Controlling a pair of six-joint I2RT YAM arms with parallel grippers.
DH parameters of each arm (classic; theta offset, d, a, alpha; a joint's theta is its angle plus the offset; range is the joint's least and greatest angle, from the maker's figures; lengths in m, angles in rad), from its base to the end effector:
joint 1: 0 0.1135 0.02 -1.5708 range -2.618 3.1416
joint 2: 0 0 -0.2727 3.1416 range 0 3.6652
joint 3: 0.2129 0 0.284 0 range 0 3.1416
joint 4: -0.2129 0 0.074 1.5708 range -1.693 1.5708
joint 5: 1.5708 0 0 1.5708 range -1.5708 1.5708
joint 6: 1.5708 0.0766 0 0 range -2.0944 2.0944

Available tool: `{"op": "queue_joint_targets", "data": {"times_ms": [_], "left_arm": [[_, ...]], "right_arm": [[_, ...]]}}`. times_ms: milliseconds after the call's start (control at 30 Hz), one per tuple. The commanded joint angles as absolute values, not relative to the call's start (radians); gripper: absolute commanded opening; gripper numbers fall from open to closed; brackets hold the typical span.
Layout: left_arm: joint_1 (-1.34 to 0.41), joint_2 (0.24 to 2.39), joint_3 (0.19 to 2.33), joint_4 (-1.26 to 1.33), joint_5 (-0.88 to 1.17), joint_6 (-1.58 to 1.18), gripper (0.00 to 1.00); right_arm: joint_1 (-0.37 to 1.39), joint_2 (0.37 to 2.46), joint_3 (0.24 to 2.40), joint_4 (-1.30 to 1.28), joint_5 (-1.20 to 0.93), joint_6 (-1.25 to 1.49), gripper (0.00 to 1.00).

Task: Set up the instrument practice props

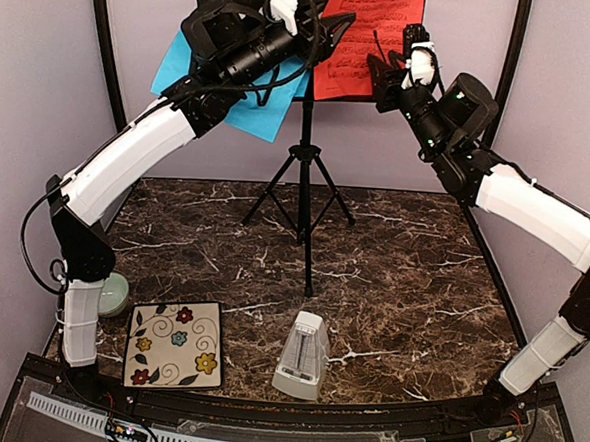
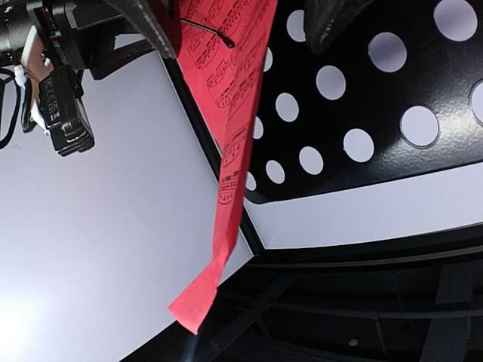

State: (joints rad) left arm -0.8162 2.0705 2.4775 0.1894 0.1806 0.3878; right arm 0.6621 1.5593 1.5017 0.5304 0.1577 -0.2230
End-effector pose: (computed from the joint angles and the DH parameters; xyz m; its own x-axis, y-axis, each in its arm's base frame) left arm 0.3362 -0.3776 0.6017 0.6657 -0.1649 -0.7278 0.6122 0.6783 0.4063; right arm 0.3471 0.2553 0.4983 0.4602 0.0818 -0.8841 -0.4051 0.9054 -0.1271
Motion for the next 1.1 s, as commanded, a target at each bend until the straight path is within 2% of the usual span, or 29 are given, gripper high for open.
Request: {"op": "queue_joint_targets", "data": {"times_ms": [0, 133, 400, 733, 1067], "left_arm": [[-0.825, 1.956, 2.433, 0.250, 0.173, 0.370, 0.64], [-0.839, 1.916, 2.404, 0.255, 0.170, 0.379, 0.77], [-0.863, 1.772, 2.265, 0.251, 0.111, 0.392, 0.94], [-0.864, 1.385, 1.677, 0.358, -0.123, 0.341, 0.95], [-0.862, 1.082, 1.270, 0.229, -0.392, 0.221, 0.89]], "right_arm": [[0.659, 1.535, 1.490, 0.566, 0.173, -0.211, 0.48], [0.660, 1.525, 1.481, 0.567, 0.174, -0.204, 0.58], [0.660, 1.499, 1.467, 0.545, 0.172, -0.190, 0.73], [0.660, 1.467, 1.452, 0.516, 0.147, -0.152, 0.75], [0.660, 1.448, 1.449, 0.431, 0.109, -0.114, 0.76]]}}
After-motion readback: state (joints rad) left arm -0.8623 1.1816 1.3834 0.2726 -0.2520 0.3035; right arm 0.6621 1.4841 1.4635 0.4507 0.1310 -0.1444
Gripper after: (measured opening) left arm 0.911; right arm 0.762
